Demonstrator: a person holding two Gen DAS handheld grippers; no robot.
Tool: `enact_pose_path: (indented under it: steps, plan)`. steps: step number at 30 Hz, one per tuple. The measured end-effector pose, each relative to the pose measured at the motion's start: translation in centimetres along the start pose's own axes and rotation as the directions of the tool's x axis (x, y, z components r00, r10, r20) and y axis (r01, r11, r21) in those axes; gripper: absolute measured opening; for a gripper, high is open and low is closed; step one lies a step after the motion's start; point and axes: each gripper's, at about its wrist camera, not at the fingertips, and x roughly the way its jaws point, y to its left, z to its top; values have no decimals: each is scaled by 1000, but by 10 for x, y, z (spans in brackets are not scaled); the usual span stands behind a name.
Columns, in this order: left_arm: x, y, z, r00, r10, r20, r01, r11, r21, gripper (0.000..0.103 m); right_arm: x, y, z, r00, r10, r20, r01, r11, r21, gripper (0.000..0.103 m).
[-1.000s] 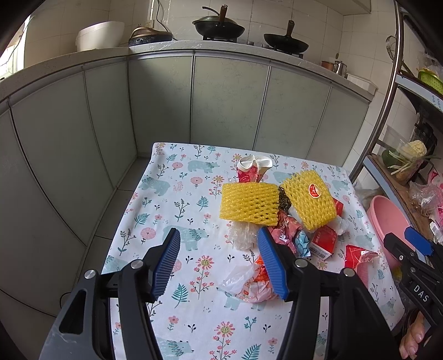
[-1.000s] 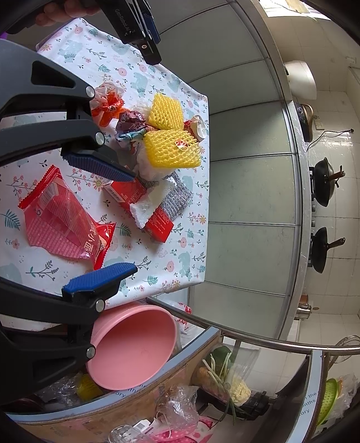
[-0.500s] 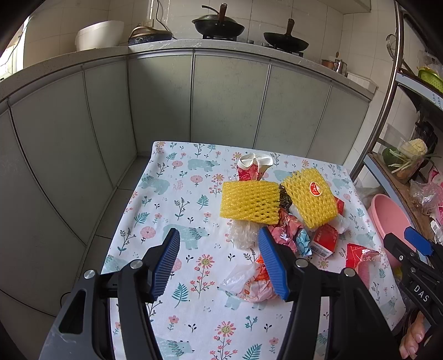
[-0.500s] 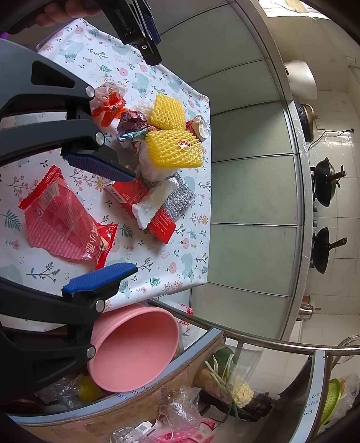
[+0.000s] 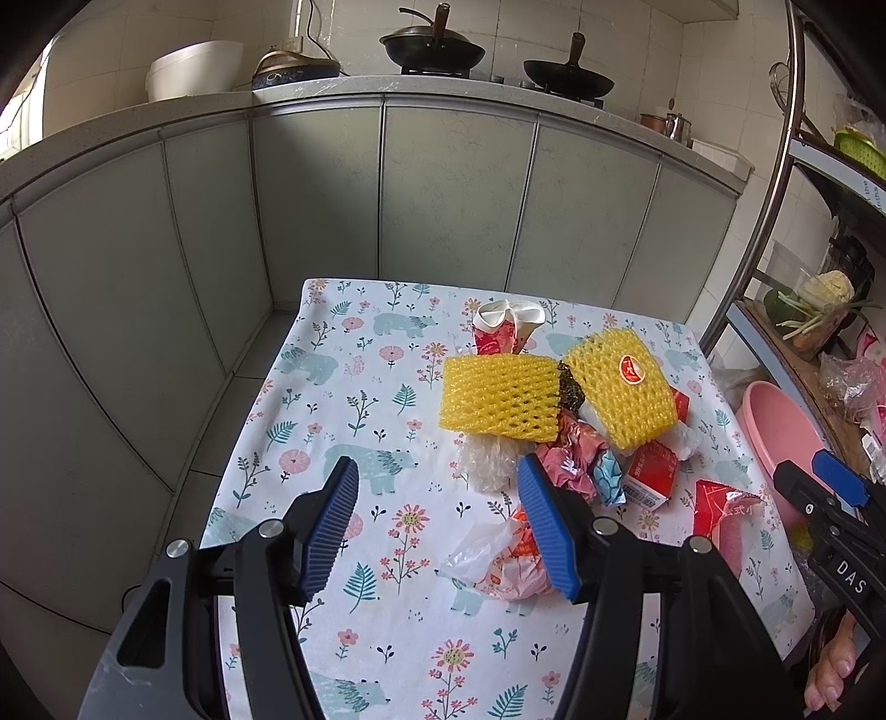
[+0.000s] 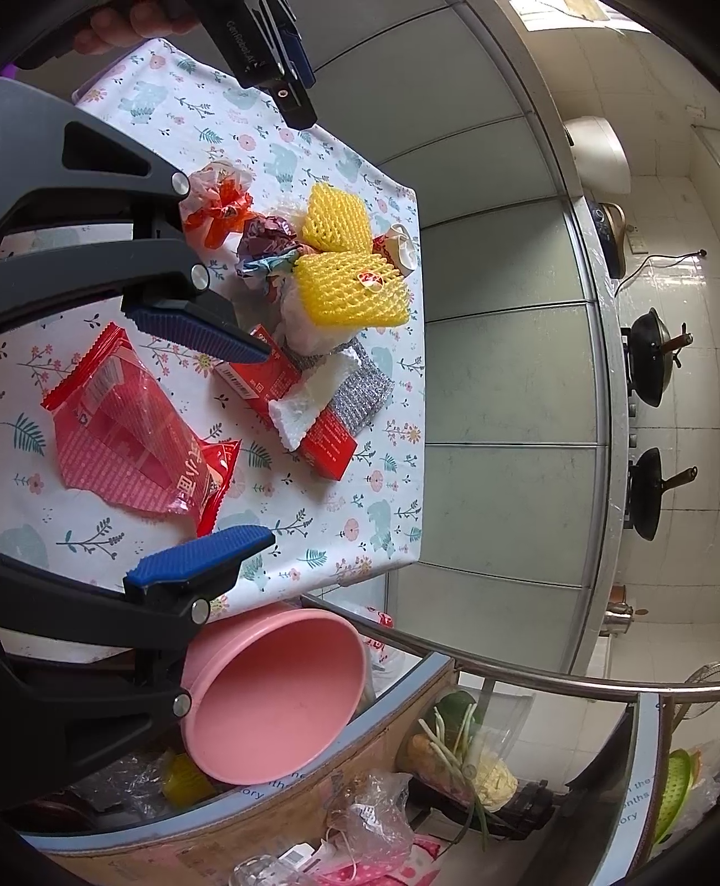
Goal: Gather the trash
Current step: 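Grasp the white bag with orange ribbon with the left gripper while the right grasps the red snack wrapper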
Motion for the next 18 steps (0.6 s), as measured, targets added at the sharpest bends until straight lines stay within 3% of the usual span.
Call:
enact_pose_path:
  steps: [8, 13, 18]
  plan:
    - [2, -1, -1, 1000, -26, -10, 27, 999, 21, 65, 1, -6, -4, 1000, 3, -17, -3, 1000, 1, 61]
    - [5, 3, -7, 994, -96, -46, 99, 993, 65, 69, 2, -19, -14, 996, 44, -84, -43, 999, 15, 61]
    - [13, 2, -23, 977, -170, -127, 185, 976, 113, 69, 2, -31, -29, 985, 100, -142, -96, 995, 31, 61]
